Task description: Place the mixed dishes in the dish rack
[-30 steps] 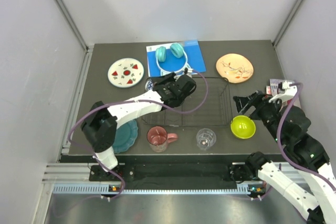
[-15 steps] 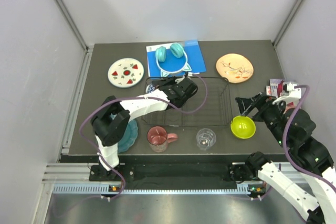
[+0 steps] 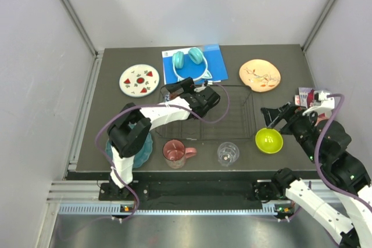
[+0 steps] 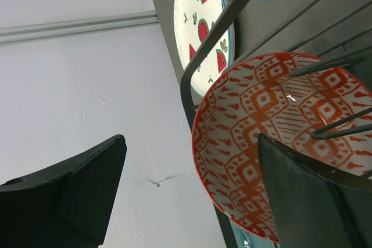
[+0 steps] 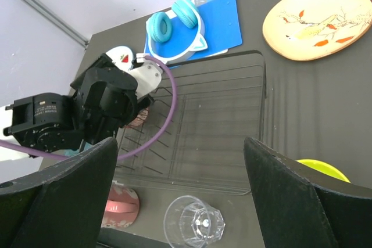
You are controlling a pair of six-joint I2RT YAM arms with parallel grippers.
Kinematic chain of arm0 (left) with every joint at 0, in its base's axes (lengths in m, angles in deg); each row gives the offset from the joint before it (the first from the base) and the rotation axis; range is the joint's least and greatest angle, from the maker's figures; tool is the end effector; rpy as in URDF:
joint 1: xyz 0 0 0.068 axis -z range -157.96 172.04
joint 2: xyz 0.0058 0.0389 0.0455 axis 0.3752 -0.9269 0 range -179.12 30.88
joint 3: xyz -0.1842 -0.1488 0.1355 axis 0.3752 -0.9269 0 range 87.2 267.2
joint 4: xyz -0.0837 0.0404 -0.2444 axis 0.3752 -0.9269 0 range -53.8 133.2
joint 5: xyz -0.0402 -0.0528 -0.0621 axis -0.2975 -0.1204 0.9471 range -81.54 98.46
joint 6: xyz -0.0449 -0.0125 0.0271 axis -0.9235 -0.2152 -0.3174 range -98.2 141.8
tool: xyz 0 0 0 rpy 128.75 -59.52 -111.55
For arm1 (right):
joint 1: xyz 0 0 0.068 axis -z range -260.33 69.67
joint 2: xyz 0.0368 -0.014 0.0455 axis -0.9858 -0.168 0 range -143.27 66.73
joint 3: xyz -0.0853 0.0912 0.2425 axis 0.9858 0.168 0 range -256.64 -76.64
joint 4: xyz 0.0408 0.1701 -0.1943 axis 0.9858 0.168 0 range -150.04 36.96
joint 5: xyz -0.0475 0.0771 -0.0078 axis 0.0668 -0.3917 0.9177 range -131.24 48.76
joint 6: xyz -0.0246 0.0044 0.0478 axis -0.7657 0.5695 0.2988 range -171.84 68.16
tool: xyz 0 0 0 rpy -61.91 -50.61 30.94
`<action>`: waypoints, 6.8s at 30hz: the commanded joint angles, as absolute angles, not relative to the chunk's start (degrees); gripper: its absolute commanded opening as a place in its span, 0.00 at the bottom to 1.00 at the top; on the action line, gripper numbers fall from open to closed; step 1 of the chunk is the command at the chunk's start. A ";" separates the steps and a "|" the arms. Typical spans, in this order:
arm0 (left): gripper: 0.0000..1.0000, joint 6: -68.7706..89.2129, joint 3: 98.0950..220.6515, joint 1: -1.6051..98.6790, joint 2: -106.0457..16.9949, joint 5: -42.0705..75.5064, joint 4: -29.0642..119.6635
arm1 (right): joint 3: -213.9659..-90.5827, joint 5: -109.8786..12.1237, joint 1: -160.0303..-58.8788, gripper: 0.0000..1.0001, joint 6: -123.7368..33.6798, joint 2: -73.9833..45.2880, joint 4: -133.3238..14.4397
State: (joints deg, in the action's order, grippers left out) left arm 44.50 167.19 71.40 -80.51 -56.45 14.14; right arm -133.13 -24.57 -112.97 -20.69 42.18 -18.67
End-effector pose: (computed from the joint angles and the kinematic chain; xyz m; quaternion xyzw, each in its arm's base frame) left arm 0.2853 -0.2829 0.2054 0.3693 0.7404 0.4552 0.3290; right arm 0.0583 0.0253 0.3860 0.0839 0.7559 0.2442 0.6015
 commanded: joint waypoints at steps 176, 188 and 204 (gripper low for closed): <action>0.99 22.24 163.84 29.60 -54.64 -7.45 8.22 | -138.96 -97.49 -121.37 0.00 21.46 -40.67 -106.80; 0.99 21.98 163.84 29.51 -53.41 -7.10 7.78 | -135.44 -97.05 -119.44 0.00 15.84 -41.46 -99.60; 0.99 22.06 164.90 29.60 -53.05 -6.93 7.69 | -137.36 -94.94 -119.79 0.41 3.47 -41.56 -85.72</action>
